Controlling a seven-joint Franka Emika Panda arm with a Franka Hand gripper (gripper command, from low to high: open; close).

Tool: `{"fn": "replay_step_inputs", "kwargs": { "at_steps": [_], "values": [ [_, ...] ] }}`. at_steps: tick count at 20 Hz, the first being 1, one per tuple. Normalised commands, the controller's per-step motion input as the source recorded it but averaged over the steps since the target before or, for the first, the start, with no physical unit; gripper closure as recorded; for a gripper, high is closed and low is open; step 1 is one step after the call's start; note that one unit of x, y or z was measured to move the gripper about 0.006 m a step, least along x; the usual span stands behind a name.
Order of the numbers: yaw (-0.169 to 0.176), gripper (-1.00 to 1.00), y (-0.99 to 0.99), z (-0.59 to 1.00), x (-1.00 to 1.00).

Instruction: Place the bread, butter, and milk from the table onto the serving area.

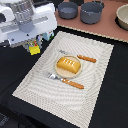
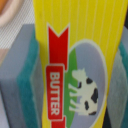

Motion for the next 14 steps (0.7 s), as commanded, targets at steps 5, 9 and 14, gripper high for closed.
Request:
{"fn": "replay_step_inputs", "kwargs": {
  "at_steps": [5, 9, 14],
  "values": [
    [-0.017, 1.0, -0.67, 0.56, 0.65],
    [-0.012, 1.0, -0.69, 0.38, 0.63],
    [-0.02, 1.0, -0.72, 0.15, 0.62]
  ]
}}
